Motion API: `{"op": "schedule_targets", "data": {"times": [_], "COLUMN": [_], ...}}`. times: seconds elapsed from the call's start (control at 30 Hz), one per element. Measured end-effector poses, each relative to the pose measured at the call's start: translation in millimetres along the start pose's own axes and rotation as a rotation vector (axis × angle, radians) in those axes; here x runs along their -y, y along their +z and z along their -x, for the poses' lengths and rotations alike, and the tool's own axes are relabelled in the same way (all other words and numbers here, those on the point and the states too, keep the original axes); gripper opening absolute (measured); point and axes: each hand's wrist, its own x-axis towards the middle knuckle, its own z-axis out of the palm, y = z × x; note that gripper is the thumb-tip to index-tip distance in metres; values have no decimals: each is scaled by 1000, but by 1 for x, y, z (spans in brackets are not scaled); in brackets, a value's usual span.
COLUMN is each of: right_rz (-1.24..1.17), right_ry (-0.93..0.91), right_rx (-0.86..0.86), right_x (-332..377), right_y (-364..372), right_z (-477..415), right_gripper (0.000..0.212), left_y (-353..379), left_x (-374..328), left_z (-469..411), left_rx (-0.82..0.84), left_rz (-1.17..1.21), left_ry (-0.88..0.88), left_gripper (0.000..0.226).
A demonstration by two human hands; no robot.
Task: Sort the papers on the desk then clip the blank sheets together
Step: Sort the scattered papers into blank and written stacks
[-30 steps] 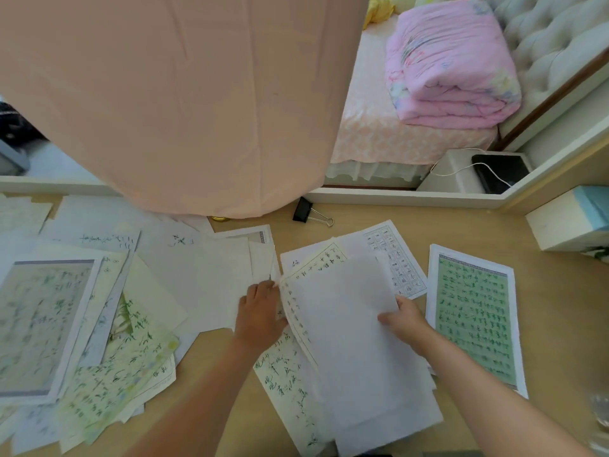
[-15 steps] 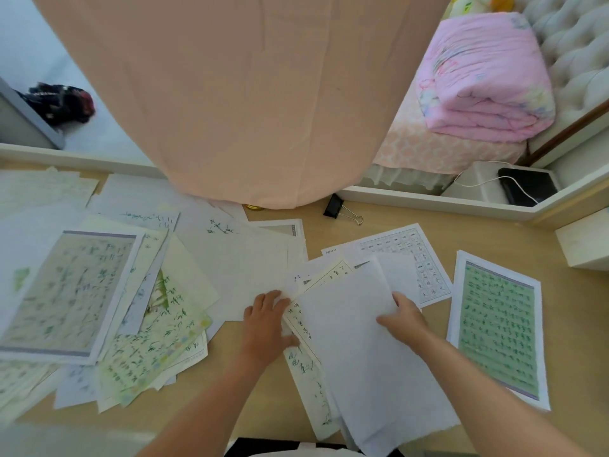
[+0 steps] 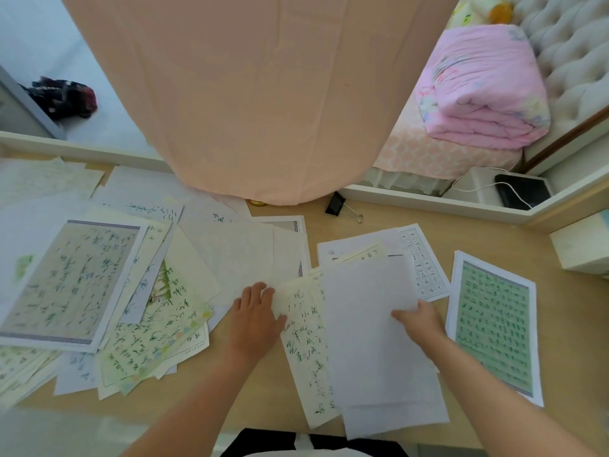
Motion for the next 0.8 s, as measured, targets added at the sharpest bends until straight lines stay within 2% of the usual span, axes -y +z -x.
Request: {"op": "schedule_targets", "data": {"times": [0.07,0.1,0.17,0.27,0.33,0.43,0.57,0.67,0.8], "right_rz": [-19,9,112,267,339,412,397,229,-220], "right_ry": [33,39,26,-1,-46,-128,-226,-232,-71], "right_rx": [-60,-81,-61,37,60,95,169,218,244], "right_x": [-9,-13,-22,-30,-31,-31,-34,-35,-22], "right_y": [-15,-19,-24,-18,-10,-3,0,4,12], "right_z": [-9,-13,-20,-28,-24,-13,-5,-3,3], "right_gripper": [25,25,29,54,63,61,61,59,63], "left_y": [5,7,10,15,17,15,13,12,10], "left_x": [-12,-21,-42,-68,-82,-104,-130,-136,-134], "left_z": [10,16,26,37,39,38,32,31,33], "left_rx": [-43,-12,65,210,283,326,264,169,102], "left_rz": [19,37,33,81,166,323,605,765,739], "left_ry": [-55,-93,-170,-325,-365,-393,-526,-630,-684], "left_gripper": [48,47,60,84,84,75,79,86,91]}}
